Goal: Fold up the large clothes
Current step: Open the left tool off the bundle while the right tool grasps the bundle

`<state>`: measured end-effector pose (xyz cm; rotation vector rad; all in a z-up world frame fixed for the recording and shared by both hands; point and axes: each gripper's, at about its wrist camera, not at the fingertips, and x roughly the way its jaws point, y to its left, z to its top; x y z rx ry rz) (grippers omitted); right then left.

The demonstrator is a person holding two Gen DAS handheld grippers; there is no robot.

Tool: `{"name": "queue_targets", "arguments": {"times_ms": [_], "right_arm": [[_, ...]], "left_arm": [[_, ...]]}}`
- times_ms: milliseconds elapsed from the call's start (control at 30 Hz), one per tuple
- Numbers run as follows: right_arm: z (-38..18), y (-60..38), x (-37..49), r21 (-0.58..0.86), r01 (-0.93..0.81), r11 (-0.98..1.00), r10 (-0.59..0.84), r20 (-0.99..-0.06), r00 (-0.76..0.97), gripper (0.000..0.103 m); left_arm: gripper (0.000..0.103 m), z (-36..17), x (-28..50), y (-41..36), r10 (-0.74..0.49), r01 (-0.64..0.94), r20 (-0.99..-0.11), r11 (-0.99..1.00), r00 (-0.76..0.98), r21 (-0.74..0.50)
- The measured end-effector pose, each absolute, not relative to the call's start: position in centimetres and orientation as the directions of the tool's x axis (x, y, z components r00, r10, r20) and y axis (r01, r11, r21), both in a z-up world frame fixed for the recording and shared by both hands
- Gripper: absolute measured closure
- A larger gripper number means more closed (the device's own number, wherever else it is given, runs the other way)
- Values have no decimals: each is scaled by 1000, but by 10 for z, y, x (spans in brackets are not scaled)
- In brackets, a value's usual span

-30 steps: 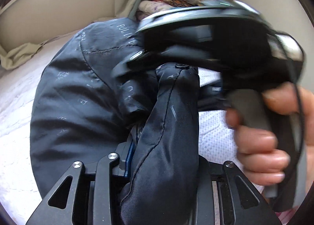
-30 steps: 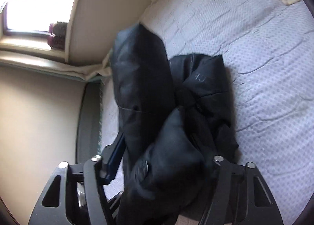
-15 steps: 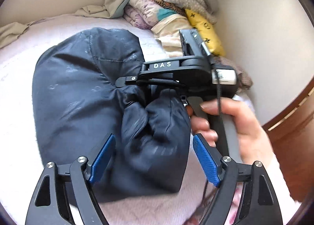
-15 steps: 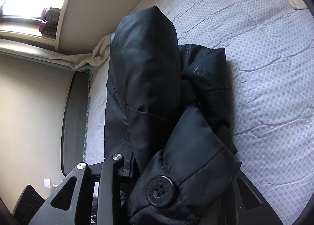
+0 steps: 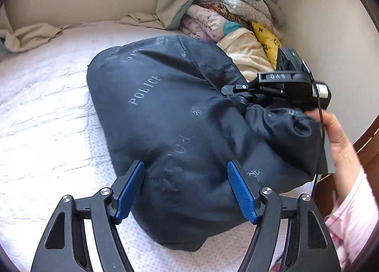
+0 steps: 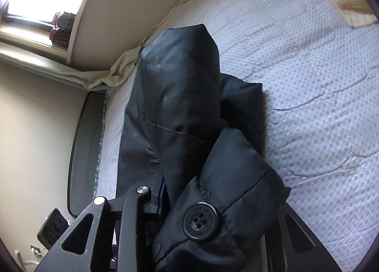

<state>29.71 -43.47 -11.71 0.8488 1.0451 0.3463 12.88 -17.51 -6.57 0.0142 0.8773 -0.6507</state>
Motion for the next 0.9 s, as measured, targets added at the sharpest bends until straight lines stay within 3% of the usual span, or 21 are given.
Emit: {"name": "queue_targets", "arguments": {"times_ms": [33,133,167,200,500,833,867,900], "right_arm": [[-119,-435,296,751,144,644,615,-621,487,74],[-108,-440,289,737,186,650,582,-640,502,54],[-99,-443,284,712,207,671,546,-663,512,39],[-91,-445,279,697,214,684,520,-672,528,33],[-51,-466,214,707,248,662,484,-657,578,29],[-51,-397,225,601,188,777,457,-744,487,23],[-51,-393,227,585,174,792,447,-750,487,25],[-52,-389,229,563,158,811,431,-758,490,38]], "left_arm": [[27,-68,129,-178,-514,535,-721,812,465,-234],[26,-73,129,-182,-490,522,-730,826,477,-214],[26,-73,131,-184,-482,517,-732,831,482,-207],[26,-74,134,-185,-477,514,-733,834,486,-202],[25,-76,129,-202,-424,498,-737,856,526,-138],[24,-79,124,-212,-393,495,-731,865,558,-87],[24,-79,124,-212,-392,496,-731,864,559,-85],[24,-79,124,-213,-392,496,-731,864,559,-85]]}}
